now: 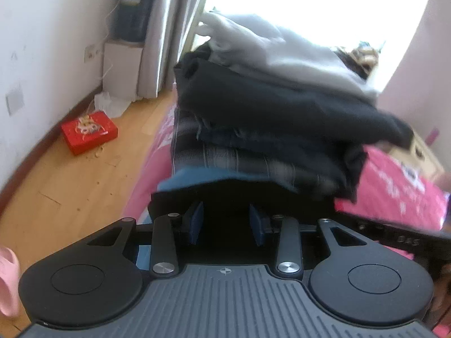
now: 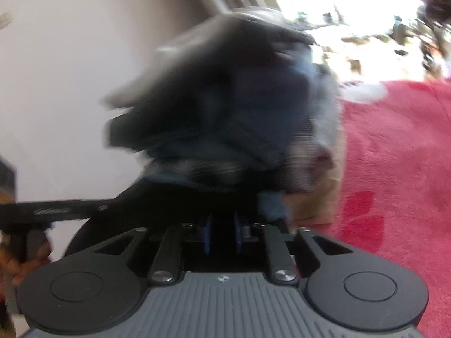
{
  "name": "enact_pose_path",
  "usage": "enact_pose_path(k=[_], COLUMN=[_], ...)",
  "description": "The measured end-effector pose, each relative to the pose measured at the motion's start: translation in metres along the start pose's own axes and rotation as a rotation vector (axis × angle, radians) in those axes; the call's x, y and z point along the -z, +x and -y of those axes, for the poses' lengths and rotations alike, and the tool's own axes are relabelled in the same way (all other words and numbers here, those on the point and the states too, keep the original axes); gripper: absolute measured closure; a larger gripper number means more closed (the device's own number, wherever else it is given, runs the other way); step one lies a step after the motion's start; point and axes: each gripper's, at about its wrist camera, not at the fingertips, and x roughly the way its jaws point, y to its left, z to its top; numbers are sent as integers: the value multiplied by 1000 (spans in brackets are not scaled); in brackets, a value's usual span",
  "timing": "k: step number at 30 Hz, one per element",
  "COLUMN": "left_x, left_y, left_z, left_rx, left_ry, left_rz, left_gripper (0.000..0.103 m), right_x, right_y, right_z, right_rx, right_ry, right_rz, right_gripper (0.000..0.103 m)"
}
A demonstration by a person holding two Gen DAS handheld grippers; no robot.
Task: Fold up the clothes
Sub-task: 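Open both grippers and pull them back from the clothes stack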
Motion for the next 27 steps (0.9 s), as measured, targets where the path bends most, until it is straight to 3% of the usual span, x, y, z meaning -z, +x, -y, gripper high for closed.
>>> enact_pose_path(k=[5, 9, 13, 15, 18, 20, 22, 24, 27], left_x=[-9, -7, 1, 10, 32, 49, 66, 79, 94], left_y=[-17, -56, -107, -136, -178, -203, -224, -237, -240], left_z=[-5, 6, 34, 55, 87, 107, 124, 138, 156], left_rx=[-40, -68, -56, -66, -86, -88, -77, -63, -52], left_ry=[-74, -96, -56, -14, 42, 57, 52, 21, -9], left_rz=[59, 110, 129, 139, 155, 168, 180, 179, 122], left_gripper=[66, 58, 46, 34, 5, 0, 0, 0, 0], right_x=[-24, -27, -31, -33, -26, -10, 11, 38, 77], right_y=[-6, -32, -66, -89, -134, -167, -201, -231, -266], right_z=[17, 13, 2, -12, -39, -56, -71, -84, -98], right_rx=[7, 5, -20, -16, 4, 17, 20, 25, 54], right_ry=[105, 48, 6, -55, -169, -222, -259, -291, -306], right_rz=[16, -1, -49, -85, -150, -176, -193, -183, -152], right_gripper=[85, 85, 85, 84, 84, 83, 78, 60, 48])
